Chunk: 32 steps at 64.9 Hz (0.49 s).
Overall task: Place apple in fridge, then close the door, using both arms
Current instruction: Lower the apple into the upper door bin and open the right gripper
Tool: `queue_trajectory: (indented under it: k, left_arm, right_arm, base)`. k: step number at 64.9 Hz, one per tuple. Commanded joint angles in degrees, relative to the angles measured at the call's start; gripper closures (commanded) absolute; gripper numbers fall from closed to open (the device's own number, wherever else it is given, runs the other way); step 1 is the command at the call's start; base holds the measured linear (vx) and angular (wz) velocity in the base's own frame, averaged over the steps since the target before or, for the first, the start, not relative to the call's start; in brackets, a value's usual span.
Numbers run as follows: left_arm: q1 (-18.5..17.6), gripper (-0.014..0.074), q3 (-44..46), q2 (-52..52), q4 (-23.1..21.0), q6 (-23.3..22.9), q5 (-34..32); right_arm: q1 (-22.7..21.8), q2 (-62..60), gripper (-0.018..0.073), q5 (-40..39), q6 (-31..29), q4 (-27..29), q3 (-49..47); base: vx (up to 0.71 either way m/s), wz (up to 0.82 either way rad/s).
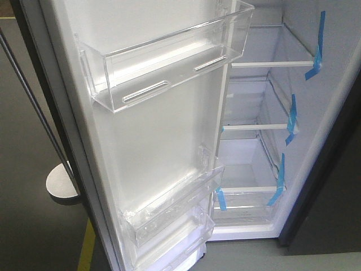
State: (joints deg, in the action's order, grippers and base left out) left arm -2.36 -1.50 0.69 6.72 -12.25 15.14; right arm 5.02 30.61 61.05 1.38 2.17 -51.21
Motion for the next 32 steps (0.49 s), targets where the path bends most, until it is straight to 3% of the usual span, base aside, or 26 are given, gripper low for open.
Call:
queue_trajectory:
  k: [1,17,32]
  left_arm:
    - [-0.19,0.0602,-1.17,0.79,-0.29,-0.54,-4.06]
    - [-0.19,0.0602,-1.17,0.79,-0.29,-0.54,-4.06]
    - [-0.19,0.0602,-1.17,0.79,-0.29,-0.54,-4.06]
  right_arm:
    - [-0.12,5.97,0.0417,-6.50,-9.84,5.58,-5.90]
    - [-0.12,26.23,0.0404,-10.61,-23.82,18.09,-25.81]
    - [-0.12,46.00,0.0382,-5.38,-26.77,25.17,-52.59]
  base:
    - [0.00,0.00]
    - [0.00,0.00]
    - [0.00,0.00]
